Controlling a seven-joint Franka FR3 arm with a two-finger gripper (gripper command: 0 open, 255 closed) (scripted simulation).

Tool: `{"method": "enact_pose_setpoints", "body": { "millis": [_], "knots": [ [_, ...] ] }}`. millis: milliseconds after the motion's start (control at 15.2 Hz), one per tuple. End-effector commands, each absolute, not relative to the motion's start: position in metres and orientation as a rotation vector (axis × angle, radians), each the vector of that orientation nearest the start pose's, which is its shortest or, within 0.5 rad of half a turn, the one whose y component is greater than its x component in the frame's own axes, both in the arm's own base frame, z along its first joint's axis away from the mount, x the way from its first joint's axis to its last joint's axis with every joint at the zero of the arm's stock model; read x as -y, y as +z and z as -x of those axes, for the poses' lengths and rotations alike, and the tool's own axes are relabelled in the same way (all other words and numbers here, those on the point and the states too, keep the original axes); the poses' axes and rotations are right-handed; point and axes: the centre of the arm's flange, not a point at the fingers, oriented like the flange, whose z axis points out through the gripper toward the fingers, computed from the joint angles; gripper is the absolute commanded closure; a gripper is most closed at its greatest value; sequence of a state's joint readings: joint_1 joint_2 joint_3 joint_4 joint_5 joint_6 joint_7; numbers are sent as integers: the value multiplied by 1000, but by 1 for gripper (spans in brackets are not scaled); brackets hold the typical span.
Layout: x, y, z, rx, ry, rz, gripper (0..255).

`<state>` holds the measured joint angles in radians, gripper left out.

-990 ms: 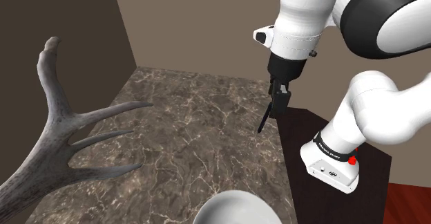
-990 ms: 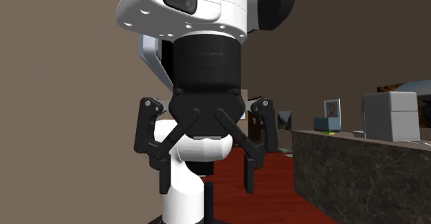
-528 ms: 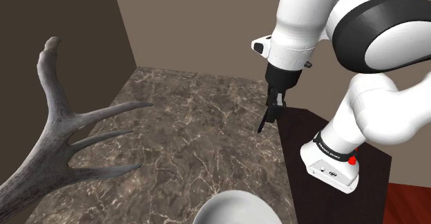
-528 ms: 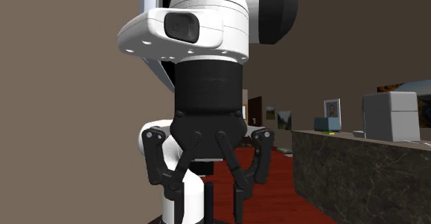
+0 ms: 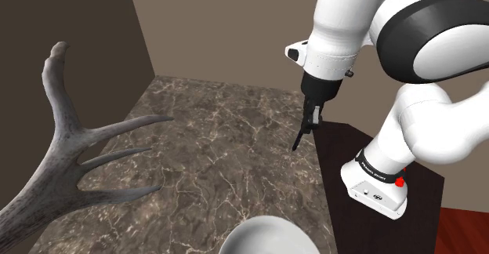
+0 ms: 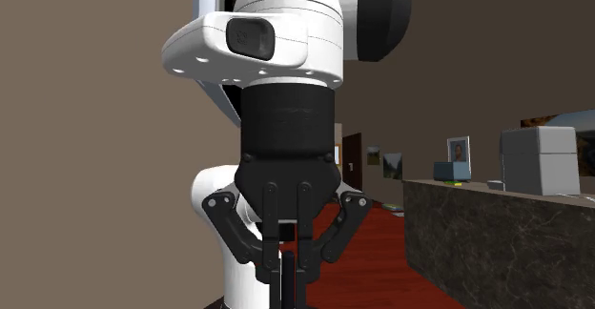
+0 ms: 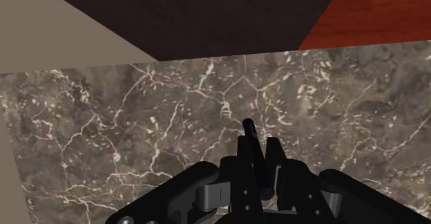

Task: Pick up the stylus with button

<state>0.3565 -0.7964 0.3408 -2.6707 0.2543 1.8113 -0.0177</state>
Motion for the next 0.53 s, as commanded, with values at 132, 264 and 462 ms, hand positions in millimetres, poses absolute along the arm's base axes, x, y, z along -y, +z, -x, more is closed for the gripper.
{"method": "enact_pose_setpoints", "body": {
  "millis": [132, 264, 462],
  "knots": [
    [-215, 460, -226, 835, 127, 3048, 255],
    [-215, 471, -226, 835, 127, 3048, 255],
    [-215, 487, -226, 835, 127, 3048, 255]
  ]
}}
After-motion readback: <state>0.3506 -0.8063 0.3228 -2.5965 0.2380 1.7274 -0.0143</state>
